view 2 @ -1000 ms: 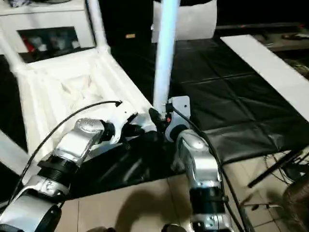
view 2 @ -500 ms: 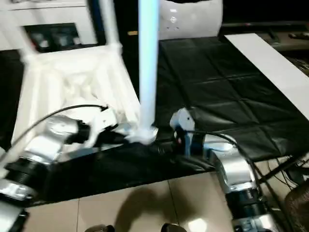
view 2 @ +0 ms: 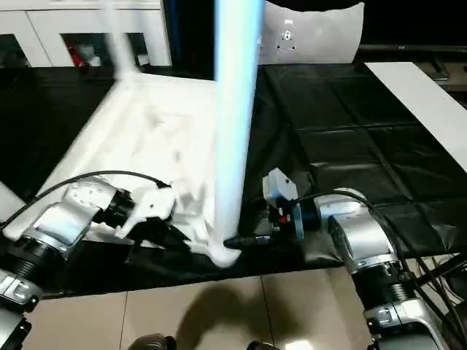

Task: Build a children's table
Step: Rotate leg to tighten

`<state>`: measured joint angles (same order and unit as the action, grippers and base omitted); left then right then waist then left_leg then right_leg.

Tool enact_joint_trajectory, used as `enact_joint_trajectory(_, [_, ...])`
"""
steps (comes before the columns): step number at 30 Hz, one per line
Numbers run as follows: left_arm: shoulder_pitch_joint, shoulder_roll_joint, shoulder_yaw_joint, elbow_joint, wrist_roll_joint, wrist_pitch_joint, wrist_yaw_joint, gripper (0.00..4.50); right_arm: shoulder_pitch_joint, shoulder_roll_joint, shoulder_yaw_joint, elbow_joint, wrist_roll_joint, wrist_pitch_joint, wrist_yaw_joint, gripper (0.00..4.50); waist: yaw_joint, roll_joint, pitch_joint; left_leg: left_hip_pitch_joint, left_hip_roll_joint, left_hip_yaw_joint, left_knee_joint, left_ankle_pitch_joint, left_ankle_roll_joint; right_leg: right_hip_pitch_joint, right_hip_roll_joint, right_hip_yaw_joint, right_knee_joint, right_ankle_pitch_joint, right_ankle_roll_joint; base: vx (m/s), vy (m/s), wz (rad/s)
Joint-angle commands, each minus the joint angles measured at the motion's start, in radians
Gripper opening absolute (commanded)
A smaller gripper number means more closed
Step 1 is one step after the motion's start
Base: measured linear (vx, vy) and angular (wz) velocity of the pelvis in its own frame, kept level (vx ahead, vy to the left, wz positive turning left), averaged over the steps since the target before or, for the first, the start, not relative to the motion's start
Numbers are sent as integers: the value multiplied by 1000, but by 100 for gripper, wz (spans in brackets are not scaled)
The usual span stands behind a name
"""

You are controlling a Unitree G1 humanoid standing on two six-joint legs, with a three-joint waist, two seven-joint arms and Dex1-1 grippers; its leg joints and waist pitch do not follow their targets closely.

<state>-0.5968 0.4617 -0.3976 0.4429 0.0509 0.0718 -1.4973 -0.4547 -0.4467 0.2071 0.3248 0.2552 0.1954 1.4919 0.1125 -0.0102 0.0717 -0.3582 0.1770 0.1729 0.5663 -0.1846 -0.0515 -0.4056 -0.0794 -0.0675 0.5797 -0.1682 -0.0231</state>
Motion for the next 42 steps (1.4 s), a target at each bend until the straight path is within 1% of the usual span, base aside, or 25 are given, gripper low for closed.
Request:
enact_joint_trajectory(1, [3, -13, -63, 10, 10, -15, -52, 0, -23, -6, 16, -6, 23, 15, 44, 274, -8, -6, -57, 8, 59, -7, -62, -166, 77, 52, -73, 48, -52, -201, -243, 0, 0, 0])
enact_joint_trajectory(7, [2, -9, -65, 14, 11, -23, -51, 0, -29, -7, 23, 6, 21, 17, 63, 214, -5, -5, -58, 8, 60, -6, -60, -133, 84, 51, -70, 47, -45, -152, -254, 0, 0, 0])
enact_joint_trajectory(14, [9, -28, -49, 23, 5, 3, -8, 0, -7, -15, 48, -17, 30, 46, 82, 198, -5, -5, -55, 9, 59, -6, -61, -147, 79, 51, -71, 47, -50, -182, -247, 0, 0, 0])
enact_joint_trajectory(15, [10, -39, -39, 20, -2, 26, 10, 0, 3, -12, 44, -33, 40, 71, 70, 198, -3, -5, -55, 9, 59, -6, -61, -148, 79, 51, -70, 47, -50, -183, -249, 0, 0, 0])
enact_joint_trajectory(16, [10, -46, -34, 18, -4, 41, 24, 0, 10, -9, 39, -45, 46, 89, 57, 197, -3, -1, -53, 10, 59, -6, -62, -149, 78, 49, -70, 48, -51, -182, -248, 0, 0, 0])
enact_joint_trajectory(17, [7, -69, -15, 15, -13, 86, 65, 0, 28, 10, 24, -73, 61, 133, 3, 197, -2, -3, -52, 11, 60, -6, -62, -147, 78, 50, -68, 49, -51, -177, -248, 0, 0, 0])
enact_joint_trajectory(19, [5, -92, 2, 10, -23, 131, 101, 0, 41, 33, 8, -96, 73, 172, -51, 197, 3, -4, -51, 12, 61, -6, -64, -158, 74, 49, -70, 49, -53, -197, -243, 0, 0, 0])
enact_joint_trajectory(20, [0, -119, 20, 9, -31, 168, 147, 0, 54, 69, -13, -117, 85, 201, -124, 197, 3, -3, -47, 10, 60, -7, -66, -173, 69, 49, -71, 49, -57, -223, -236, 0, 0, 0])
enact_joint_trajectory(21, [-1, -124, 24, 10, -32, 172, 155, 0, 55, 76, -16, -120, 84, 205, -138, 197, 1, -3, -45, 11, 58, -8, -70, -201, 53, 48, -73, 49, -64, -282, -220, 0, 0, 0])
enact_joint_trajectory(23, [-13, -178, 56, 20, -44, 214, 238, 0, 80, 143, -32, -155, 76, 229, -267, 197, -13, -5, -37, 9, 54, -16, -77, -260, 21, 46, -77, 49, -79, -430, -170, 0, 0, 0])
enact_joint_trajectory(25, [-21, -208, 67, 30, -39, 230, 290, 0, 95, 192, -39, -173, 62, 237, -355, 197, -23, -10, -35, 12, 49, -20, -80, -292, 12, 43, -79, 47, -91, -520, -131, 0, 0, 0])
enact_joint_trajectory(26, [-25, -224, 70, 34, -33, 241, 318, 0, 103, 225, -46, -183, 50, 246, -414, 197, -36, -10, -33, 4, 48, -25, -83, -299, 6, 45, -79, 44, -93, -558, -110, 0, 0, 0])
enact_joint_trajectory(27, [-31, -245, 76, 44, -28, 252, 356, 0, 109, 261, -50, -193, 40, 261, -472, 197, -42, -10, -33, 0, 47, -28, -85, -306, 3, 48, -79, 42, -95, -580, -98, 0, 0, 0])
enact_joint_trajectory(28, [-37, -263, 82, 52, -24, 261, 388, 0, 112, 288, -47, -198, 27, 267, -513, 197, -52, -11, -31, 1, 45, -28, -86, -314, -1, 43, -77, 40, -103, -608, -79, 0, 0, 0])
enact_joint_trajectory(29, [-42, -279, 87, 59, -17, 273, 418, 0, 113, 314, -44, -203, 10, 272, -557, 197, -61, -10, -30, 6, 43, -29, -84, -332, -5, 36, -77, 40, -107, -634, -68, 0, 0, 0])
enact_joint_trajectory(31, [-48, -297, 97, 67, -11, 284, 457, 0, 110, 340, -43, -200, -10, 273, -604, 197, -68, -10, -29, 10, 40, -28, -81, -339, 5, 30, -78, 42, -115, -660, -59, 0, 0, 0])
enact_joint_trajectory(33, [-58, -323, 112, 79, -7, 303, 509, 0, 96, 388, -51, -185, -37, 272, -688, 197, -73, -10, -29, 8, 39, -29, -81, -334, 12, 29, -77, 41, -115, -659, -60, 0, 0, 0])
enact_joint_trajectory(34, [-75, -362, 138, 96, 0, 332, 590, 0, 67, 472, -81, -166, -59, 288, -836, 197, -76, -5, -28, 7, 41, -28, -83, -333, 13, 27, -75, 43, -115, -646, -61, 0, 0, 0])
enact_joint_trajectory(35, [-87, -384, 156, 108, 6, 346, 648, 0, 45, 523, -102, -151, -66, 298, -921, 197, -81, -4, -29, 9, 40, -29, -84, -345, 3, 22, -72, 42, -114, -642, -64, 0, 0, 0])
enact_joint_trajectory(37, [-105, -410, 179, 125, 21, 352, 727, 0, 11, 601, -138, -125, -72, 313, -1053, 197, -88, -5, -34, 1, 41, -34, -87, -323, -11, 31, -72, 42, -103, -590, -73, 0, 0, 0])
enact_joint_trajectory(38, [-109, -414, 184, 126, 24, 355, 740, 0, 1, 620, -148, -119, -61, 313, -1068, 197, -88, -3, -35, 1, 42, -33, -88, -316, -11, 31, -71, 43, -101, -565, -78, 0, 0, 0])
enact_joint_trajectory(39, [-111, -416, 186, 125, 27, 352, 745, 0, -2, 629, -148, -120, -59, 309, -1067, 197, -86, 2, -40, 4, 42, -27, -85, -291, -3, 30, -70, 48, -98, -478, -99, 0, 0, 0])
enact_joint_trajectory(40, [-111, -414, 185, 120, 26, 352, 737, 0, 0, 626, -137, -128, -63, 292, -1052, 197, -84, 1, -41, 4, 42, -21, -83, -263, 11, 31, -65, 51, -91, -385, -122, 0, 0, 0])
enact_joint_trajectory(41, [-105, -404, 175, 103, 27, 352, 710, 0, 15, 606, -116, -150, -73, 259, -1014, 231, -80, 1, -43, 6, 41, -15, -79, -232, 28, 33, -64, 54, -84, -303, -149, 52, -7, 7])
enact_joint_trajectory(42, [-103, -402, 173, 100, 28, 350, 706, 0, 18, 602, -114, -153, -74, 256, -1009, 231, -79, 1, -44, 2, 41, -15, -78, -210, 36, 38, -65, 54, -79, -267, -161, 52, -7, 7])
